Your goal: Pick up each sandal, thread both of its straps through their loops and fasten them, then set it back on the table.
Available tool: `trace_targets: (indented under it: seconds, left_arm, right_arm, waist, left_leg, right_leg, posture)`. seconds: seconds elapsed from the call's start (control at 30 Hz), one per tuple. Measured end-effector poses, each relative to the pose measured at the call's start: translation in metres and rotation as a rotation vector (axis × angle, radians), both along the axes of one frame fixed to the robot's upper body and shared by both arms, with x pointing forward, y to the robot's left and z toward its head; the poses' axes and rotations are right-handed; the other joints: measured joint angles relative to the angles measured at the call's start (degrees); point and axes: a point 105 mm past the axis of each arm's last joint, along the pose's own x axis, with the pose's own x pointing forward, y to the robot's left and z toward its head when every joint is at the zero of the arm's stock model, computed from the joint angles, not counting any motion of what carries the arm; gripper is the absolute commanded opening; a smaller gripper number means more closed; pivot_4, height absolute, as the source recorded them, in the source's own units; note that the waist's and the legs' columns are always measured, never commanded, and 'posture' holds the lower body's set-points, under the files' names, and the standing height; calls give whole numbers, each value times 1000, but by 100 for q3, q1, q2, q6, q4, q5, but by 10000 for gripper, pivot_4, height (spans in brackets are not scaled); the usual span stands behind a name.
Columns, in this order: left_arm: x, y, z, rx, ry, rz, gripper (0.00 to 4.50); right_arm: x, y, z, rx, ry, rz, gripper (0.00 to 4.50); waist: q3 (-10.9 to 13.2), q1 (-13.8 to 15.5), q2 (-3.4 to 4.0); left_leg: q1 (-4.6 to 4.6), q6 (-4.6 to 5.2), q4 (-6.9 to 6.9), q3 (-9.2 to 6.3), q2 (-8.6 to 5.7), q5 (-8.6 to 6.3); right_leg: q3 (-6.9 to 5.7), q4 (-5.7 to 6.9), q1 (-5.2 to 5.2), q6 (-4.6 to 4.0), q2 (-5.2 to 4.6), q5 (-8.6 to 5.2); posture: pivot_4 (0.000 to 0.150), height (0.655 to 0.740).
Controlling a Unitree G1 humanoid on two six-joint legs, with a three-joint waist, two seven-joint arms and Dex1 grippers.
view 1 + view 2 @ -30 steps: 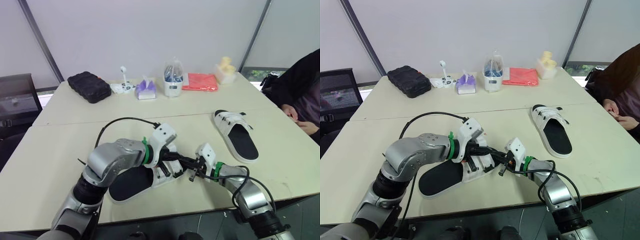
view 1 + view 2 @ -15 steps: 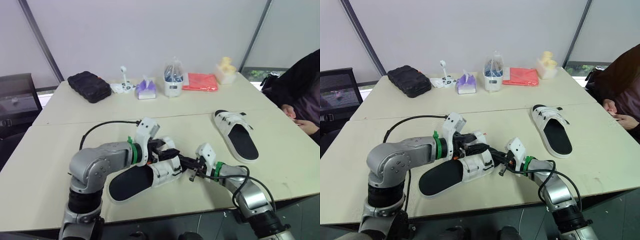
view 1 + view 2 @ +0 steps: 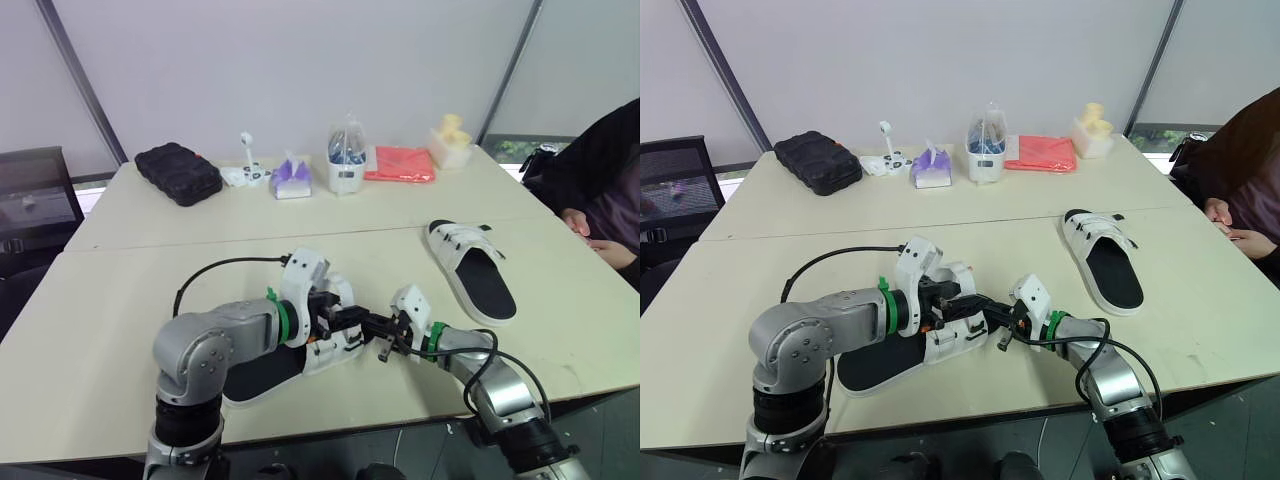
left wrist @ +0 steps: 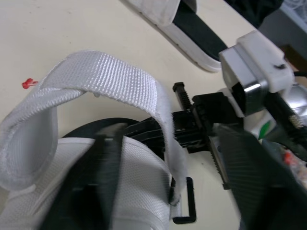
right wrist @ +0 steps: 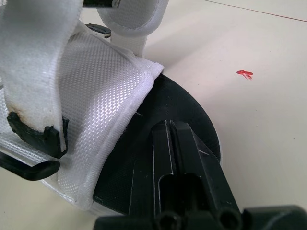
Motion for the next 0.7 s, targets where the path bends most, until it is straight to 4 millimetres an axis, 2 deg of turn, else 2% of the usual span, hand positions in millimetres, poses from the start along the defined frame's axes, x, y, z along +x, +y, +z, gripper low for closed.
trace_targets:
  seconds: [0.07, 0.1, 0.47, 0.7]
  left_arm:
    - [1, 1, 0, 1, -8, 13, 3629]
    - [2, 1, 0, 1, -8, 19, 305]
    - [-1, 5, -4, -30, 23, 10, 305]
    - [-3, 5, 7, -97, 50, -17, 305]
  right_arm:
    - [0, 0, 0, 0, 0, 0, 0]
    - [0, 0, 0, 0, 0, 1, 0]
    - [0, 0, 0, 0, 0, 0, 0]
    - [0, 0, 0, 0, 1, 0, 0]
  waist:
    - [0, 0, 0]
    - [0, 0, 0]
    - [0, 2, 0]
    - [0, 0, -1]
  left_leg:
    - [0, 0, -1, 0, 1, 0]
    - [0, 0, -1, 0, 1, 0]
    - [0, 0, -1, -1, 1, 0]
    - [0, 0, -1, -1, 1, 0]
  right_leg:
    - [0, 0, -1, 0, 0, 0]
    - [0, 0, -1, 0, 0, 0]
    - [-2, -1, 0, -14, 0, -8]
    - [-4, -2, 1, -10, 1, -6]
  posture:
    - [1500, 7400]
    - [1500, 7400]
    - [1500, 7400]
    - [1500, 7400]
